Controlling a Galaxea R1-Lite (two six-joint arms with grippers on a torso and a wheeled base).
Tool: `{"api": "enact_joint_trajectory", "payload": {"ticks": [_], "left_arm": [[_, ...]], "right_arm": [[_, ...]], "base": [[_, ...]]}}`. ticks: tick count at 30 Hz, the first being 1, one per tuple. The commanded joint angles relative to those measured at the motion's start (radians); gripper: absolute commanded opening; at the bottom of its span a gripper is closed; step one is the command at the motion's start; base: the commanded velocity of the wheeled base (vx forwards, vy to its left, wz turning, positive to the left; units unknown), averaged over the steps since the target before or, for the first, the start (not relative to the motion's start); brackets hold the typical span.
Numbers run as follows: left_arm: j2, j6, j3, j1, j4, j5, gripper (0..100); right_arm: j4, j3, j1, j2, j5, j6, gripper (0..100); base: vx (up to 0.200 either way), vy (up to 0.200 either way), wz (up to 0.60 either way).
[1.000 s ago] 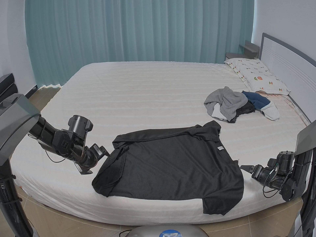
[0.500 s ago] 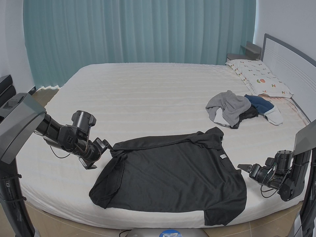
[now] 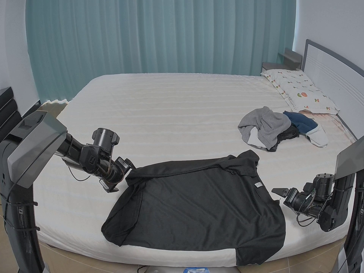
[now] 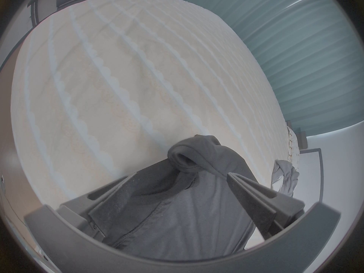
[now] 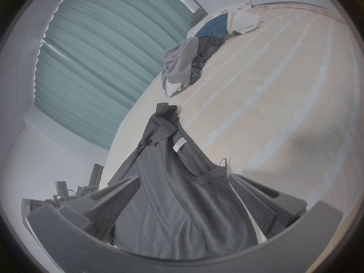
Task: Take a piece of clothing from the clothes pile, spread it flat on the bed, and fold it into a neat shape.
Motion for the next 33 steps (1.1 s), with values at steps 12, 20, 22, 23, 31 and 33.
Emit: {"api": "enact_joint_trajectory", "payload": {"ticks": [12, 20, 22, 23, 31, 33], "left_arm": [[0.153, 0.102, -0.218, -0.049, 0.042, 0.042, 100], [0.174, 0.127, -0.228, -0.041, 0.033, 0.073, 100], [0.185, 0.124, -0.256, -0.041, 0.045, 0.085, 100], [0.190, 0.124, -0.262, -0.042, 0.048, 0.093, 100], [0.230, 0.130, -0.287, -0.049, 0.048, 0.183, 0], [0.239, 0.128, -0.302, -0.050, 0.045, 0.196, 0]], "right_arm": [[-0.017, -0.099, -0.004, 0.093, 0.007, 0.097, 100], [-0.017, -0.102, 0.001, 0.104, 0.003, 0.099, 100], [-0.017, -0.102, 0.001, 0.105, 0.003, 0.099, 100], [-0.017, -0.102, 0.001, 0.105, 0.003, 0.099, 100], [-0.017, -0.101, 0.001, 0.105, 0.003, 0.099, 100], [-0.017, -0.102, 0.001, 0.105, 0.003, 0.099, 100]], "base": [[0.000, 0.000, 0.00], [0.000, 0.000, 0.00], [0.000, 0.000, 0.00], [0.000, 0.000, 0.00], [0.000, 0.000, 0.00], [0.000, 0.000, 0.00]]}}
